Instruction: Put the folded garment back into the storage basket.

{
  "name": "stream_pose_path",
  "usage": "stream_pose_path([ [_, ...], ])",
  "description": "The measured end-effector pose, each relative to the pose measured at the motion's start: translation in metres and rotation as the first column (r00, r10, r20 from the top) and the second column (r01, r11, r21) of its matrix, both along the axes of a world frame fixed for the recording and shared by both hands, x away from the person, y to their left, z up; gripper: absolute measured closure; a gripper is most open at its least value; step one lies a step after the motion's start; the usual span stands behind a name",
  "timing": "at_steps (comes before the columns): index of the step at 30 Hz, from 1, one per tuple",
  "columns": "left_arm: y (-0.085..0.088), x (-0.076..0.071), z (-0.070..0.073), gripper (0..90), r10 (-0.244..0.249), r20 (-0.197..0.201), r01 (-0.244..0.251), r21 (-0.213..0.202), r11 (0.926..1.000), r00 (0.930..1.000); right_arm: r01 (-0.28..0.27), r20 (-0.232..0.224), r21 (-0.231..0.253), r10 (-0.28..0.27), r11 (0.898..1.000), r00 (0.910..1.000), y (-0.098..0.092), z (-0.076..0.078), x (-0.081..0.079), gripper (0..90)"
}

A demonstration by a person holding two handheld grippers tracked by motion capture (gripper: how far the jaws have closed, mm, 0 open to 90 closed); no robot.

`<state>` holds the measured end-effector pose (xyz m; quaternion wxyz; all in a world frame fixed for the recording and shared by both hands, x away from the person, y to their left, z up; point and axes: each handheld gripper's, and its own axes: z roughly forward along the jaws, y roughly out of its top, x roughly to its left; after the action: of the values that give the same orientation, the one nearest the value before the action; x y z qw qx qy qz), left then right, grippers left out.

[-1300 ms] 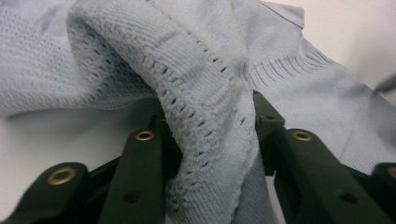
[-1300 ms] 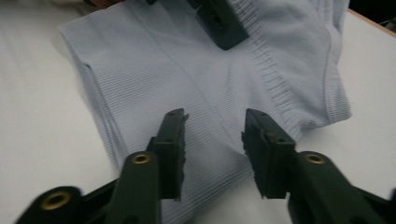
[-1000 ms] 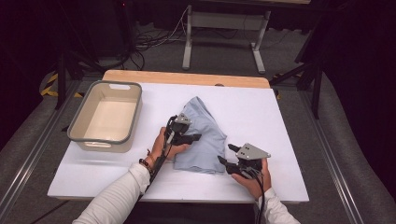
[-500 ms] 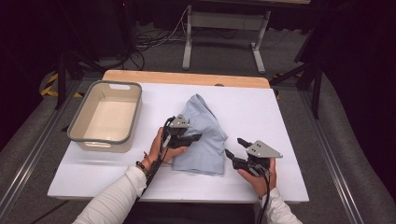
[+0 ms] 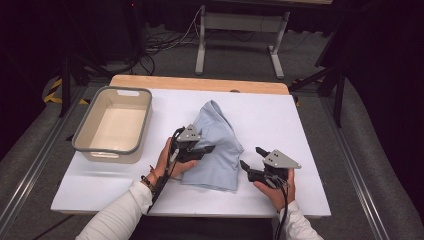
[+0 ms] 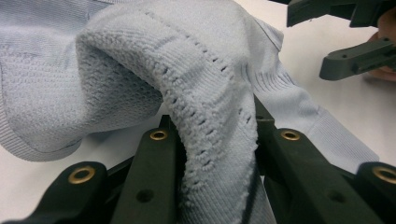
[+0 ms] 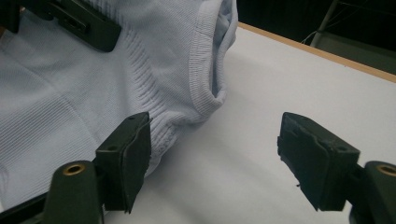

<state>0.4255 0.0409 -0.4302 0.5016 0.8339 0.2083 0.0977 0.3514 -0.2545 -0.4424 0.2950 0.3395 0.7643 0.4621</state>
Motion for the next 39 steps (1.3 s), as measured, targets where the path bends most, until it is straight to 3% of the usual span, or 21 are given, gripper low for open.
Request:
stream_pose_path([
  [13, 0.005, -0.014, 0.005, 71.7, -0.053, 0.031, 0.053, 0.001, 0.9986, 0.9981, -0.054, -0.028, 0.028, 0.055, 0.998, 0.9981, 0.007, -0.002, 0.005, 20.8],
  [20, 0.012, -0.022, 0.008, 71.7, -0.09, 0.054, 0.09, 0.0, 0.996, 0.9945, -0.126, -0.068, 0.059, 0.13, 0.99, 0.9891, 0.015, 0.001, 0.018, 16.8],
  [24, 0.017, -0.026, 0.009, 71.7, -0.112, 0.067, 0.112, 0.007, 0.9937, 0.9914, -0.192, -0.106, 0.092, 0.201, 0.977, 0.9737, 0.023, 0.003, 0.026, 14.1],
  [31, 0.024, -0.032, 0.01, 71.7, -0.14, 0.083, 0.139, 0.013, 0.9902, 0.9867, -0.295, -0.173, 0.065, 0.302, 0.953, 0.9376, 0.042, -0.001, 0.031, 16.7],
  [32, 0.025, -0.033, 0.01, 71.7, -0.145, 0.088, 0.144, 0.018, 0.9894, 0.9855, -0.315, -0.188, 0.064, 0.321, 0.947, 0.9282, 0.045, -0.001, 0.031, 18.8],
  [36, 0.027, -0.035, 0.011, 71.6, -0.148, 0.095, 0.146, 0.027, 0.989, 0.9845, -0.366, -0.206, 0.073, 0.373, 0.928, 0.9045, 0.051, -0.002, 0.03, 34.8],
  [39, 0.029, -0.036, 0.012, 71.6, -0.144, 0.098, 0.142, 0.03, 0.9894, 0.9847, -0.382, -0.203, 0.092, 0.393, 0.919, 0.8967, 0.052, 0.001, 0.028, 50.2],
])
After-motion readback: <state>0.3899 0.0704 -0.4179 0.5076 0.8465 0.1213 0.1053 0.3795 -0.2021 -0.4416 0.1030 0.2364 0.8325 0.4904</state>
